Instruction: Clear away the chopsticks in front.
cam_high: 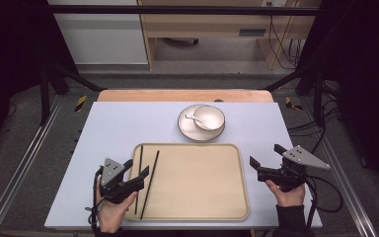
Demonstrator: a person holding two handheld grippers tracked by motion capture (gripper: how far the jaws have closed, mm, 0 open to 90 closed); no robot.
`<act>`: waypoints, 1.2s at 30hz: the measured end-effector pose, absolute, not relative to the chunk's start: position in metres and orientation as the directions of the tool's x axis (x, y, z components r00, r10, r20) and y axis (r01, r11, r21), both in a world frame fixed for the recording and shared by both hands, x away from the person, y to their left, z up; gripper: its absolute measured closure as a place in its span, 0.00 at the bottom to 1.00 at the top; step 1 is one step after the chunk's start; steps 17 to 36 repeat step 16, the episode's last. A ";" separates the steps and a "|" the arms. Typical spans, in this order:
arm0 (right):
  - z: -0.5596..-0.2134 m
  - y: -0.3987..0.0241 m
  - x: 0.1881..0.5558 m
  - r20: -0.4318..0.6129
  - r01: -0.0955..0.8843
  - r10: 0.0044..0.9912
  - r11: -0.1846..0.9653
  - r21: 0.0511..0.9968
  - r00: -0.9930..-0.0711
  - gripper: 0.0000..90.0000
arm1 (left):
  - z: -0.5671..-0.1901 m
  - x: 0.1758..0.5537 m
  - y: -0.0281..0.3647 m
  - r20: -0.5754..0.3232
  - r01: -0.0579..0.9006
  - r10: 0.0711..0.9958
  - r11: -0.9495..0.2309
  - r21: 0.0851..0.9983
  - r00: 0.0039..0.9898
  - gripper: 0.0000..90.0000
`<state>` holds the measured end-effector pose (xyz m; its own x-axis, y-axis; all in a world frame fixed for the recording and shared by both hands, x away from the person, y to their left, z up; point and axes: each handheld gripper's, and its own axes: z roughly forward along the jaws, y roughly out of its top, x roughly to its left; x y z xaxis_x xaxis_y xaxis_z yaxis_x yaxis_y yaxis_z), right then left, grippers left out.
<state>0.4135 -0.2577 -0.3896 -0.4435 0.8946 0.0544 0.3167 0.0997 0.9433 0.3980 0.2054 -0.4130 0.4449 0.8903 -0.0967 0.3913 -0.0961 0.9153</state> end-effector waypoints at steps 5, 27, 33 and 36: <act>-0.389 -0.261 0.413 0.057 0.312 0.898 0.092 0.946 -0.436 0.05 | -0.399 0.402 0.229 -0.055 0.338 0.896 -0.108 0.935 0.441 0.25; -0.390 -0.265 0.412 0.060 0.313 0.898 0.088 0.945 -0.435 0.05 | -0.400 0.406 0.251 -0.028 0.339 0.884 -0.150 0.929 0.466 0.11; -0.390 -0.265 0.412 0.060 0.313 0.898 0.088 0.945 -0.435 0.05 | -0.400 0.406 0.251 -0.028 0.339 0.884 -0.150 0.929 0.466 0.11; -0.390 -0.265 0.412 0.060 0.313 0.898 0.088 0.945 -0.435 0.05 | -0.400 0.406 0.251 -0.028 0.339 0.884 -0.150 0.929 0.466 0.11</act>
